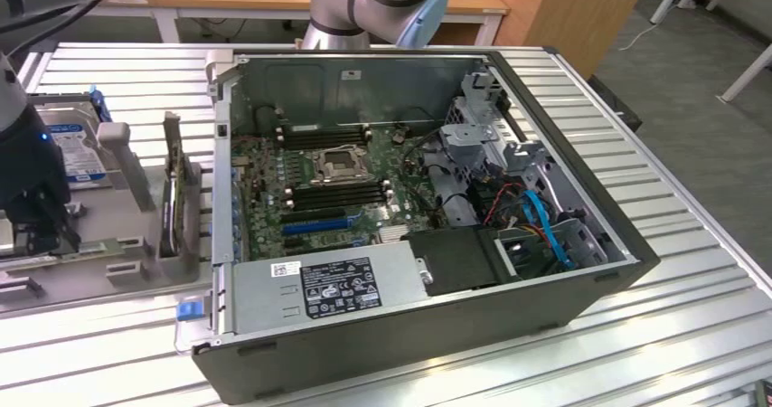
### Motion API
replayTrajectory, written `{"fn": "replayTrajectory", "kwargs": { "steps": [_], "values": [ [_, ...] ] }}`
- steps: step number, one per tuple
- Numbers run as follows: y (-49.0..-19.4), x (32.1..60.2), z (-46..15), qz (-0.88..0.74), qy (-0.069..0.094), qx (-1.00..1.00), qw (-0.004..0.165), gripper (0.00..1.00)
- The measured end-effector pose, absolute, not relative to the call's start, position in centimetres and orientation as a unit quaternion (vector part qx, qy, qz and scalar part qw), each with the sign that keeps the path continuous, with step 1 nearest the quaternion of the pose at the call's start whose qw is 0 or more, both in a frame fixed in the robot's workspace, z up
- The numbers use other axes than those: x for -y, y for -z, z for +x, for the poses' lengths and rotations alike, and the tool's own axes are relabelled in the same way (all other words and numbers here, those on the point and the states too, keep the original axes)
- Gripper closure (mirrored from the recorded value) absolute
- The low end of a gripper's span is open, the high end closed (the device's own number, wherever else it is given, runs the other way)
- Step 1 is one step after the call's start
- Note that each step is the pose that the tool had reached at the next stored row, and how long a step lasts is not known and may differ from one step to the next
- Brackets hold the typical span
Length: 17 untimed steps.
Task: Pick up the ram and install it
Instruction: 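Pick up the ram and move it above insertion slot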
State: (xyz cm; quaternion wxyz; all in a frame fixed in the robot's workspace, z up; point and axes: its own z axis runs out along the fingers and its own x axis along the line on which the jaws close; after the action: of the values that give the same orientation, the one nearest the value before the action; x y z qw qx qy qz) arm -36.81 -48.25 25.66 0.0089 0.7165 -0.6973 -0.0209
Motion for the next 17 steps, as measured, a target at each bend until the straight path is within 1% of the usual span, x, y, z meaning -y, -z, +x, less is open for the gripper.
{"fn": "replayTrajectory", "kwargs": {
  "steps": [17],
  "values": [
    [-28.9, 48.3, -36.8, 0.716, 0.021, 0.698, 0.009, 0.89]
  ]
}}
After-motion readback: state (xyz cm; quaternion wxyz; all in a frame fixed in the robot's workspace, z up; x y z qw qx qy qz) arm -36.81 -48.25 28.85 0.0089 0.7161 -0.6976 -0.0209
